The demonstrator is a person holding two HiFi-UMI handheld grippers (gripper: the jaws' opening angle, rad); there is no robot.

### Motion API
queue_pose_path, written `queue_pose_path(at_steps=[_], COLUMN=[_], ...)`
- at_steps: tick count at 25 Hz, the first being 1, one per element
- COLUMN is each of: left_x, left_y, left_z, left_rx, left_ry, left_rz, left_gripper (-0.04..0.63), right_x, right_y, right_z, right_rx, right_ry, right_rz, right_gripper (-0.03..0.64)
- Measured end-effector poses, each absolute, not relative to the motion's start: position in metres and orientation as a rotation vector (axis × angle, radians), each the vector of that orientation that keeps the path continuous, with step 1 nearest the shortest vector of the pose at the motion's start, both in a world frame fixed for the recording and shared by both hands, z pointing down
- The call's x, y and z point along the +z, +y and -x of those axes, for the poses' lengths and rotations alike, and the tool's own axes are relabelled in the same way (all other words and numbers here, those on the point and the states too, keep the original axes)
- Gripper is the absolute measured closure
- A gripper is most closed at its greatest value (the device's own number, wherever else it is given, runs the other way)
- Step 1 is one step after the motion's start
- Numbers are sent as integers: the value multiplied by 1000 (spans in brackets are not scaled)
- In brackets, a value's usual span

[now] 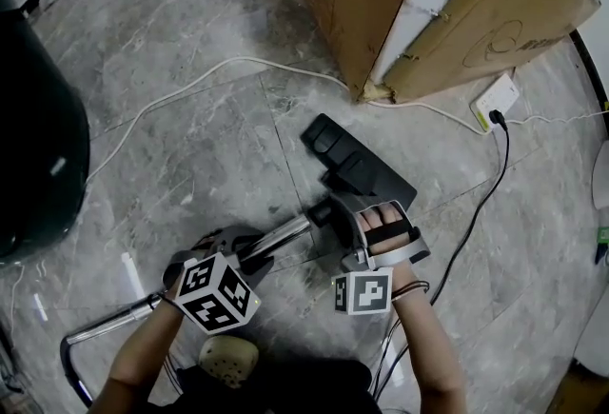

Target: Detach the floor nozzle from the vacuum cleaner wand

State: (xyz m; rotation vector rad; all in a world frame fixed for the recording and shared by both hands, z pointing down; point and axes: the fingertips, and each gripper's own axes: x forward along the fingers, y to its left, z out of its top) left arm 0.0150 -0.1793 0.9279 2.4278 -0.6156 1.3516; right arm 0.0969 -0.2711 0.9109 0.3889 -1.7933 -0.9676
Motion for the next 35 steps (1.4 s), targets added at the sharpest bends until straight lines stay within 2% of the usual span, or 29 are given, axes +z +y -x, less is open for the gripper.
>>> queue_pose_path(at_steps=[4, 8, 19, 24, 27, 30, 31, 32, 33, 35], left_x=[937, 942, 940, 908, 878, 845, 834, 825, 819, 814], left_y=[-183, -189, -191, -193, -202, -219, -224, -228, -230, -231], left_z=[19, 32, 38, 41, 37, 19, 14, 9, 4, -3], left_rx=[1501, 1513, 1583, 1590, 1391, 963, 819, 700, 611, 511], left_ry=[-684, -754, -860, -933, -1014, -1106, -1138, -1160, -1170, -1179], left_rz=[-2367, -2341, -2327, -2387, -2449, -2526, -2536, -2537, -2534, -2522], left_gripper=[419, 419, 417, 417, 417, 438, 503, 570, 584, 584], right_x=[906, 904, 900, 884, 863, 837, 829, 822, 815, 808], right_y=[-312, -314, -282, -252, -246, -244, -245, -247, -250, -253], right_z=[-153, -178, -180, -180, -175, -166, -167, -170, -174, -180], right_rx=[-755, -691, -666, -495, -259, 157, 316, 461, 593, 819], right_ry=[-1717, -1669, -1757, -1900, -2106, -2432, -2516, -2581, -2633, -2698], right_rz=[-592, -628, -639, -733, -882, -1038, -1096, -1159, -1219, -1312], right_gripper=[426, 430, 423, 423, 423, 425, 450, 554, 592, 601])
